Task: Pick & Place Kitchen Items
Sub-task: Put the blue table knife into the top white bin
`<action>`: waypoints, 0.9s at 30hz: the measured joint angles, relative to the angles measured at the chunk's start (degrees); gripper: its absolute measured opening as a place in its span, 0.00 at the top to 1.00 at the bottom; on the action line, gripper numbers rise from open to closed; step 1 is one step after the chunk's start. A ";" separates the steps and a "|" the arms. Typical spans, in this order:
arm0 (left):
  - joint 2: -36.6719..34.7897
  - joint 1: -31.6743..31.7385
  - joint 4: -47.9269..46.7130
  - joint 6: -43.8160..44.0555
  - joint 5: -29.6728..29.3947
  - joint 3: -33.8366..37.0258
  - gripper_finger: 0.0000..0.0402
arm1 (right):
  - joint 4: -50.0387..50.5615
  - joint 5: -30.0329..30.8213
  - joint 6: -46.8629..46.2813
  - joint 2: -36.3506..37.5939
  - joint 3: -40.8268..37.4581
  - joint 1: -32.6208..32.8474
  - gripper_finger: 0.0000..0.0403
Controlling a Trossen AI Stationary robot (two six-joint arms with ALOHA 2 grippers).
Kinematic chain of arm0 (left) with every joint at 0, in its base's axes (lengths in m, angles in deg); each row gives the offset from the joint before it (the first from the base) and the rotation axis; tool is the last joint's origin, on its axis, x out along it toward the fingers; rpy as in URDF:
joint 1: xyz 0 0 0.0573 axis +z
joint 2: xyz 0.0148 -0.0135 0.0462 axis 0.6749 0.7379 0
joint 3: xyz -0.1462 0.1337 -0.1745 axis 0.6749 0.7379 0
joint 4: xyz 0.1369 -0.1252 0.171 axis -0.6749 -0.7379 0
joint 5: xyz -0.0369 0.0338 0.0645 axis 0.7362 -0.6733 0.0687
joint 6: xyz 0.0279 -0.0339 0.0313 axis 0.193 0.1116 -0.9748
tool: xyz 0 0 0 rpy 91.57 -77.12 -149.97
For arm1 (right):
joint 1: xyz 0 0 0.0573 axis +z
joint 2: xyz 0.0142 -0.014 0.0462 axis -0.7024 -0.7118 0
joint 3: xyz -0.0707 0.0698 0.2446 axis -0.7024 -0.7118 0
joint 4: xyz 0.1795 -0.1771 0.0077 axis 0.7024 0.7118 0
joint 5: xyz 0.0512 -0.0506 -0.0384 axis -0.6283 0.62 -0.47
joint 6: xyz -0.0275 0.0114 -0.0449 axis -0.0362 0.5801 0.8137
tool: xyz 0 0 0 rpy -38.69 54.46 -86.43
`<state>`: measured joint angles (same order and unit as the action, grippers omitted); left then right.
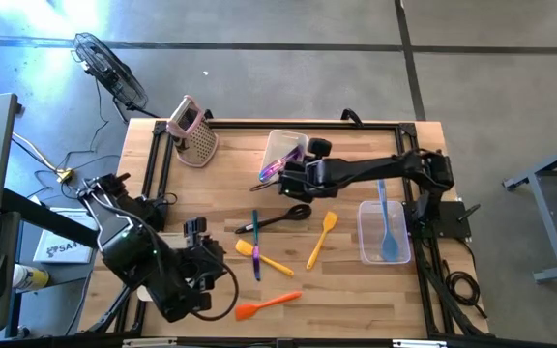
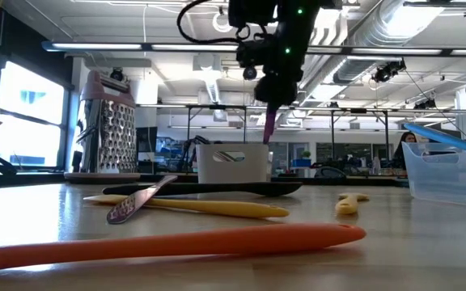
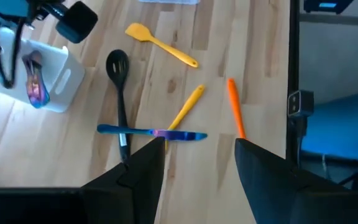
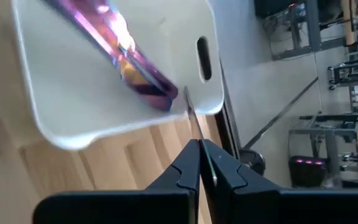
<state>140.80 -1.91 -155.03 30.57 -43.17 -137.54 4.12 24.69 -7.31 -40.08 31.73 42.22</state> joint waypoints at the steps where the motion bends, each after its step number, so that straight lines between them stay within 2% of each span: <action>1: 0.02 0.00 -0.03 0.89 0.13 0.00 0.54 | -0.53 -0.06 0.02 -0.12 0.00 -0.34 0.99; 6: 0.02 -0.02 -0.02 2.98 0.19 0.00 0.54 | -1.29 -5.75 -1.26 -0.94 0.02 -2.64 0.99; 12: 0.02 0.09 -0.02 3.08 0.18 0.00 0.54 | -4.40 -6.80 1.05 -2.60 0.04 -4.79 0.99; 19: 0.02 -0.14 0.00 6.46 0.84 0.00 0.54 | -8.81 -12.34 1.98 -2.61 0.04 -6.16 0.99; 22: 0.02 -0.43 0.00 7.91 1.65 0.00 0.54 | -9.13 -13.90 1.98 -2.61 0.04 -6.42 0.96; 27: 0.21 -1.22 -0.02 10.41 2.03 0.02 0.54 | -9.44 -19.87 0.14 -2.61 0.04 -7.47 0.86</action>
<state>141.02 -3.13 -155.05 40.98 -41.14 -137.51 -5.33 4.81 -7.17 -42.69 31.78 34.76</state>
